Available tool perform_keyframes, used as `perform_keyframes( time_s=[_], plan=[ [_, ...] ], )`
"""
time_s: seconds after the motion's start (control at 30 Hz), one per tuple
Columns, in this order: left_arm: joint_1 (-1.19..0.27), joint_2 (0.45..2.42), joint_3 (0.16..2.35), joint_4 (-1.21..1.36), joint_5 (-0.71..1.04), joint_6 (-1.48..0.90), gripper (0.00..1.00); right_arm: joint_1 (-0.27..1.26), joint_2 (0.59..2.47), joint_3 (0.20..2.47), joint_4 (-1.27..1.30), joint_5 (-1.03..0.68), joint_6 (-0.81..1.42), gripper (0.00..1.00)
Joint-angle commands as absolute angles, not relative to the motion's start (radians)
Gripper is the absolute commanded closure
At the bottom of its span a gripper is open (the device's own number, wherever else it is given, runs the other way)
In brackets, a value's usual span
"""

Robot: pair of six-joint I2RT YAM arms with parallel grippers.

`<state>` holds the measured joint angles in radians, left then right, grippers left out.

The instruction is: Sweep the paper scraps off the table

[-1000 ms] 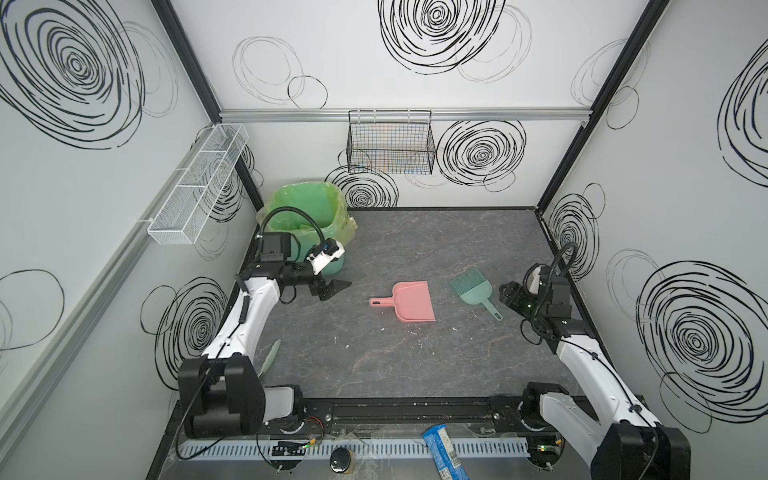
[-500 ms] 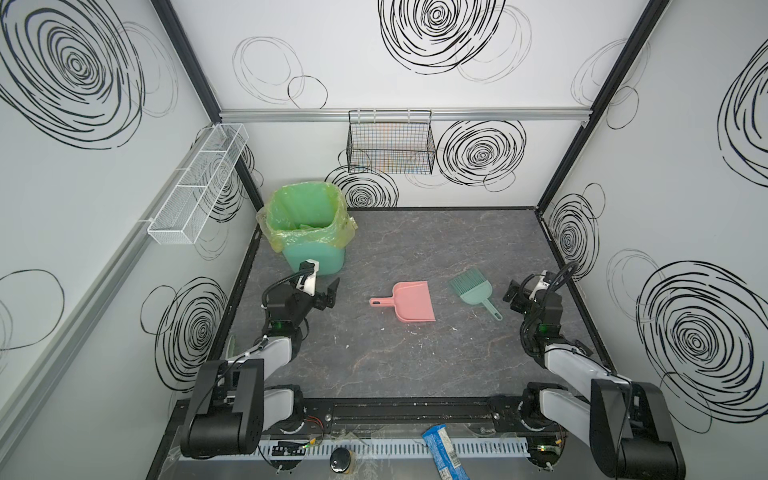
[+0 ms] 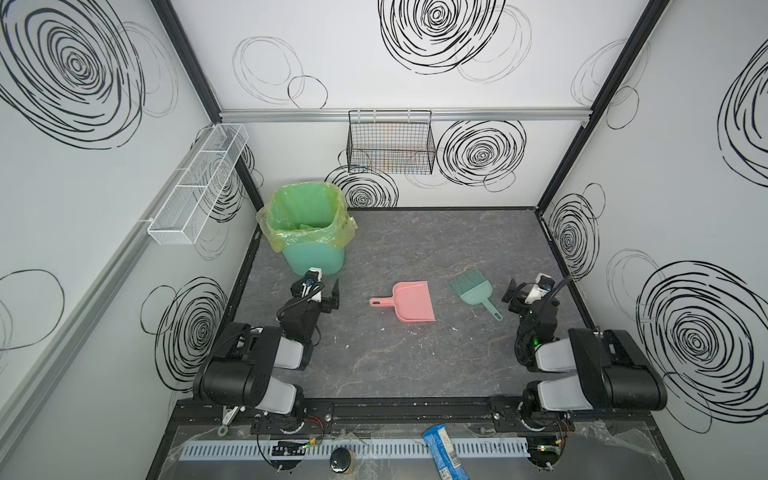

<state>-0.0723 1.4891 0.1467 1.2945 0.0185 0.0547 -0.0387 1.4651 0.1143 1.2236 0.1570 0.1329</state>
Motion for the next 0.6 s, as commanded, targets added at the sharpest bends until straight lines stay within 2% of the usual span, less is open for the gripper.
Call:
perform_keyframes(
  time_s=[0.0, 0.07, 0.43, 0.57],
  plan=[
    [-0.051, 1.491, 0.169, 1.401, -0.014, 0.009, 0.04, -0.011, 1.461, 0.206, 1.172, 0.202, 0.115, 0.0],
    [-0.049, 1.493, 0.172, 1.396, -0.018, 0.005, 0.04, -0.01, 1.479, 0.191, 1.23, 0.207, 0.101, 0.0],
    [-0.051, 1.496, 0.178, 1.39, -0.02, 0.006, 0.04, -0.012, 1.471, 0.199, 1.201, 0.2, 0.107, 0.0],
    [-0.055, 1.497, 0.169, 1.41, -0.074, -0.006, 0.04, -0.012, 1.47, 0.199, 1.202, 0.2, 0.107, 0.0]
  ],
)
